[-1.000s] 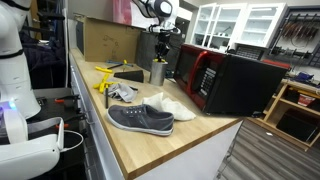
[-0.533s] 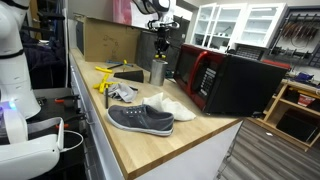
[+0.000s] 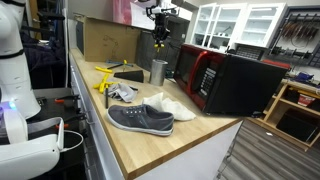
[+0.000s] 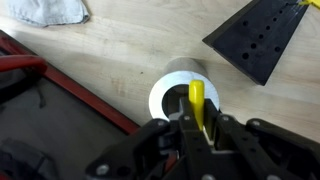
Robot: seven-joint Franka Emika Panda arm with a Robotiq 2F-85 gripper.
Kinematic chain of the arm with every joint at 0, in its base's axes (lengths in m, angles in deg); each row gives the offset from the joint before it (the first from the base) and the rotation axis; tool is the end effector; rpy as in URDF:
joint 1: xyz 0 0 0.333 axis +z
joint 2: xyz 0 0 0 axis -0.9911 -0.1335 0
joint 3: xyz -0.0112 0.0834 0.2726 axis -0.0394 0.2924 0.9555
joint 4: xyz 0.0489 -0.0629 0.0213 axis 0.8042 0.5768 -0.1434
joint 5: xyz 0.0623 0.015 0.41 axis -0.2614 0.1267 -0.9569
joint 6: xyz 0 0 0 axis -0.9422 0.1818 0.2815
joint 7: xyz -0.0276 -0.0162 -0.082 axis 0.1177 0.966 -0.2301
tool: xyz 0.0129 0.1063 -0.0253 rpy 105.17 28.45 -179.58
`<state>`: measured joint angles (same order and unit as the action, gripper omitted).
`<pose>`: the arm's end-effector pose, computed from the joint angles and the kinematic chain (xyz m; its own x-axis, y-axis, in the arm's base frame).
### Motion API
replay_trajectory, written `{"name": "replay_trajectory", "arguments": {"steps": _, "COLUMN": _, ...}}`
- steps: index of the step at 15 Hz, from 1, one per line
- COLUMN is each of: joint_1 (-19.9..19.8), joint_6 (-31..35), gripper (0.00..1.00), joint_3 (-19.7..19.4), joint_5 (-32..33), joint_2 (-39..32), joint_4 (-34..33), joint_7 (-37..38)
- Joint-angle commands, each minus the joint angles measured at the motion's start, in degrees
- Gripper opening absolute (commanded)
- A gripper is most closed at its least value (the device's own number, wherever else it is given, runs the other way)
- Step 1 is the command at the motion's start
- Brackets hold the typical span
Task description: Remove the yellow object from the silver tin and put it on the black platform
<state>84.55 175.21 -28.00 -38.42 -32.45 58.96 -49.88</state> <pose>0.6557 0.0250 0.4566 0.9813 0.1906 -0.0281 0.1927 -0.9736 0.1227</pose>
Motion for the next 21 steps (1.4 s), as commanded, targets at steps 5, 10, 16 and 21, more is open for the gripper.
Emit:
{"name": "replay_trajectory", "arguments": {"steps": 5, "joint_1": 2.94, "joint_6": -9.14, "gripper": 0.04, "joint_3": 2.92, "joint_5": 5.03, "joint_2": 6.63, "joint_4": 1.78, "joint_7": -4.81}}
{"name": "replay_trajectory", "arguments": {"steps": 10, "joint_1": 3.99, "joint_6": -12.02, "gripper": 0.04, "joint_3": 4.85, "joint_5": 4.72, "joint_2": 5.86, "joint_4": 2.25, "joint_7": -9.78}}
{"name": "replay_trajectory", "arguments": {"steps": 16, "joint_1": 4.52, "joint_6": -11.24, "gripper": 0.04, "joint_3": 5.90, "joint_5": 5.58, "joint_2": 5.28, "joint_4": 7.49, "joint_7": -15.33}}
{"name": "replay_trajectory", "arguments": {"steps": 21, "joint_1": 5.61, "joint_6": -11.81, "gripper": 0.04, "joint_3": 7.27, "joint_5": 7.71, "joint_2": 5.35, "joint_4": 11.03, "joint_7": -18.05}}
